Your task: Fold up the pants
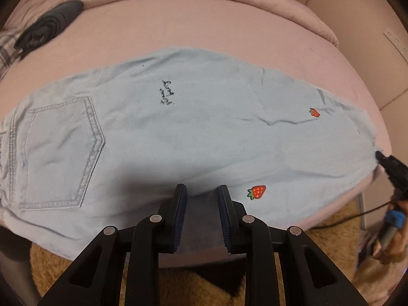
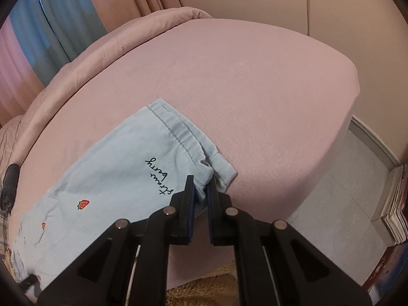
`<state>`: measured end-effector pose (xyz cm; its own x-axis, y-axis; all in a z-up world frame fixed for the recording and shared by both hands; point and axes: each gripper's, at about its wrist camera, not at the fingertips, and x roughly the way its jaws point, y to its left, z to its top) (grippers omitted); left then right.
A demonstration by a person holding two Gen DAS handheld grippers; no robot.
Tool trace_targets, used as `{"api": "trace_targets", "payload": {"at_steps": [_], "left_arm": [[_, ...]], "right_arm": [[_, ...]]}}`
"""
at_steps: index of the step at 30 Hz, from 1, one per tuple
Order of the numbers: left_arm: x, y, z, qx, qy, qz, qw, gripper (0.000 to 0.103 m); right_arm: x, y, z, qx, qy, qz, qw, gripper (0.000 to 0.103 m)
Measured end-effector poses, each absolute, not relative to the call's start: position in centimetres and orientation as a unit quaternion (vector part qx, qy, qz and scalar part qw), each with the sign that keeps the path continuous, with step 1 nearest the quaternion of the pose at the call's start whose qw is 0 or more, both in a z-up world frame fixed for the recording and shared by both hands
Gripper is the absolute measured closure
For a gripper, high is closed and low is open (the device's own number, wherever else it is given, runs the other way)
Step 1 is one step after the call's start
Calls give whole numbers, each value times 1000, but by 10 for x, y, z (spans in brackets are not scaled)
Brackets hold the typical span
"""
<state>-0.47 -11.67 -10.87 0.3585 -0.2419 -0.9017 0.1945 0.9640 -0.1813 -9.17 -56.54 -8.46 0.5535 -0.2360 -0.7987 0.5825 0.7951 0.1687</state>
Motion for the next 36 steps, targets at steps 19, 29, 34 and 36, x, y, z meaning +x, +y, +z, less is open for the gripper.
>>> {"api": "trace_targets", "payload": {"at_steps": [19, 29, 34, 36], "left_arm": [[-15, -119, -113, -24, 538, -133, 832, 68], [-2, -123, -97, -74, 552, -194, 808, 46], [24, -119, -72, -169, 536, -263, 784, 46], [35, -125, -65, -184, 526, -274, 783, 46]], "right_arm": [[-95, -574, -93, 259, 405, -226, 847, 39], [-86, -555, -64, 247, 360, -199, 878, 90], [-70, -484, -7, 155, 321, -106, 928, 91], [-66, -446, 0, 113, 323, -56, 938, 90]]}}
